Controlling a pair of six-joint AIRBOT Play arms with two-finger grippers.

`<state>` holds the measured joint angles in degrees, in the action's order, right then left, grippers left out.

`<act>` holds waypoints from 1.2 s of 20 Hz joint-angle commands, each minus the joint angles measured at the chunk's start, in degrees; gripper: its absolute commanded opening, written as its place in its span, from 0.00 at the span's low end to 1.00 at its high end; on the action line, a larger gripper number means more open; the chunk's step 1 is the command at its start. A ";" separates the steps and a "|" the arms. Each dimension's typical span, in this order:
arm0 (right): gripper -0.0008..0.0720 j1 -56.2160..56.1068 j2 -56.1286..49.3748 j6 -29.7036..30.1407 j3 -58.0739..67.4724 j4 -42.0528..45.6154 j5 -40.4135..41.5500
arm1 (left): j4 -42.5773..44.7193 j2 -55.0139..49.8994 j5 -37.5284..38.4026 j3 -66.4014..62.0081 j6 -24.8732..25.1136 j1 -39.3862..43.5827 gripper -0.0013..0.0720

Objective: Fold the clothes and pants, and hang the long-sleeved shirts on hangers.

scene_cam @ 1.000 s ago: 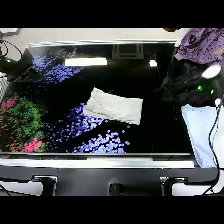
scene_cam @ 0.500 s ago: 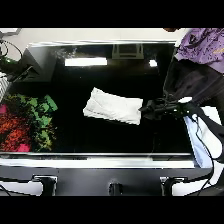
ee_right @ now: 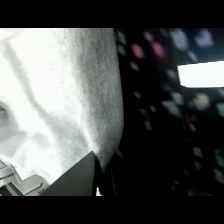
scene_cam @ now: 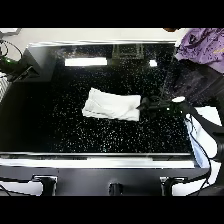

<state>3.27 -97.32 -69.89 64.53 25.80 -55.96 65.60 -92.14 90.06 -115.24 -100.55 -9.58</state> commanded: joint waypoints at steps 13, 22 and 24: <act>0.05 19.76 2.93 -32.70 34.45 18.86 -0.72 | 0.02 -0.02 0.00 0.02 0.02 0.02 0.04; 0.05 27.26 11.04 -55.82 35.23 36.94 1.64 | 0.02 -0.02 0.48 0.00 0.02 0.02 0.04; 0.05 27.19 13.20 -62.49 35.21 43.39 -0.33 | 0.00 0.00 0.98 0.00 0.00 0.02 0.04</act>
<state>29.80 -86.83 -121.95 99.61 59.53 -54.78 65.60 -92.16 90.50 -115.24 -100.64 -9.58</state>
